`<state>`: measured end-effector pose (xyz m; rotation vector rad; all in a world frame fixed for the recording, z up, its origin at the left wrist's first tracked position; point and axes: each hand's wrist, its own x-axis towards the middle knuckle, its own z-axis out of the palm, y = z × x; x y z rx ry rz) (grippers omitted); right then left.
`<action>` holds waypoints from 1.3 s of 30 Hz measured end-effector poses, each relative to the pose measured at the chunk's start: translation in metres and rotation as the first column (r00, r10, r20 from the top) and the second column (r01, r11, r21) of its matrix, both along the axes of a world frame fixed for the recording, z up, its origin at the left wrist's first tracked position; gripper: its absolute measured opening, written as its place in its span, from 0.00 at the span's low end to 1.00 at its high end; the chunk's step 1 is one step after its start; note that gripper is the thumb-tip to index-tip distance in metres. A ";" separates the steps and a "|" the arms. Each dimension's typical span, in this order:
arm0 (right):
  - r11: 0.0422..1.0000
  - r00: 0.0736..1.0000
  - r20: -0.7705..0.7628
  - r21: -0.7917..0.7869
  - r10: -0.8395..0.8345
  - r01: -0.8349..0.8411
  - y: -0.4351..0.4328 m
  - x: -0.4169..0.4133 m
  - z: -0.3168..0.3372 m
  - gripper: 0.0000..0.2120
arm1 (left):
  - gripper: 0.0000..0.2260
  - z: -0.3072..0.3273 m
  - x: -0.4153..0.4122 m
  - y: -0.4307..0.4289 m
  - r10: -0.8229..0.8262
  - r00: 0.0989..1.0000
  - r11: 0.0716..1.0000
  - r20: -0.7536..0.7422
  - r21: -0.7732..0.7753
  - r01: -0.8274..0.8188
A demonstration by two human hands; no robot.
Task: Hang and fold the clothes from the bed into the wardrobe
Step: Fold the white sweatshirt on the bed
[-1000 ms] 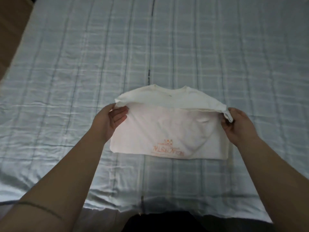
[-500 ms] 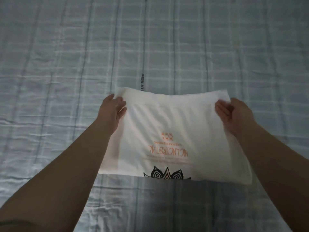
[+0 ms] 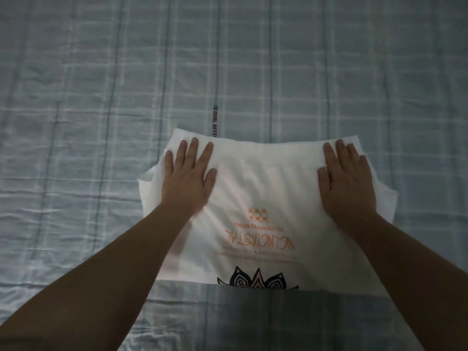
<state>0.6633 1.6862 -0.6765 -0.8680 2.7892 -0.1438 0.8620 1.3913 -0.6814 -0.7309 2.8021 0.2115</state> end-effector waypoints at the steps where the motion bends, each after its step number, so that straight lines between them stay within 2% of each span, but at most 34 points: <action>1: 1.000 1.000 -0.003 0.001 0.003 -0.003 -0.001 0.000 0.002 0.28 | 0.28 0.002 -0.001 0.000 0.006 1.000 1.000 -0.005 0.011 -0.006; 5: 0.997 1.000 0.011 -0.075 -0.029 0.030 0.001 0.012 0.021 0.28 | 0.28 0.022 0.011 0.007 0.037 0.995 0.992 -0.096 0.122 -0.025; 9: 0.992 1.000 -0.009 -0.124 0.023 -0.024 0.032 0.063 0.046 0.28 | 0.27 0.040 0.059 0.037 -0.070 0.990 0.997 -0.125 0.023 0.073; 12: 0.996 0.997 0.008 -0.047 0.071 -0.070 0.063 0.109 0.049 0.28 | 0.29 0.036 0.104 0.061 -0.110 0.993 0.994 -0.045 -0.030 0.109; 15: 0.998 0.999 0.040 0.050 0.030 -0.032 0.087 0.132 0.036 0.30 | 0.31 0.020 0.135 0.068 -0.101 0.995 0.994 0.007 -0.031 0.101; 18: 0.990 0.999 0.039 0.136 0.034 -0.040 0.100 0.137 0.021 0.31 | 0.31 0.008 0.142 0.067 -0.092 0.996 0.995 0.022 -0.044 0.093; 20: 0.990 0.999 0.024 0.134 0.040 -0.043 0.103 0.137 0.016 0.31 | 0.31 0.006 0.140 0.068 -0.079 0.996 0.996 0.034 -0.047 0.081; 23: 0.996 1.000 0.014 0.088 0.020 -0.021 0.099 0.135 0.023 0.31 | 0.31 0.014 0.133 0.070 -0.075 0.996 0.996 0.048 -0.033 0.077; 26: 0.999 0.999 0.048 -0.040 -0.026 0.028 0.098 0.133 0.036 0.29 | 0.30 0.029 0.120 0.076 -0.058 0.997 0.998 0.047 -0.004 0.058; 28: 0.980 0.995 0.058 -0.173 -0.087 0.096 0.102 0.132 0.044 0.26 | 0.29 0.041 0.100 0.088 -0.106 0.994 0.994 -0.011 0.007 0.106; 30: 0.935 0.980 0.040 -0.293 -0.196 0.199 0.109 0.130 0.050 0.22 | 0.28 0.053 0.063 0.107 -0.220 0.967 0.974 -0.132 0.025 0.225; 32: 0.861 0.931 0.057 -0.364 -0.360 0.355 0.116 0.127 0.054 0.21 | 0.24 0.061 0.013 0.133 -0.299 0.898 0.937 -0.322 0.077 0.340; 34: 0.758 0.828 0.127 -0.347 -0.546 0.553 0.122 0.125 0.057 0.21 | 0.17 0.066 -0.040 0.166 -0.294 0.841 0.909 -0.454 0.140 0.393; 37: 0.595 0.628 0.314 -0.206 -0.712 0.777 0.128 0.118 0.059 0.24 | 0.10 0.076 -0.110 0.216 -0.204 0.896 0.889 -0.394 0.308 0.338; 39: 0.561 0.557 0.403 -0.121 -0.726 0.819 0.131 0.114 0.058 0.24 | 0.08 0.077 -0.147 0.242 -0.171 0.935 0.873 -0.309 0.393 0.290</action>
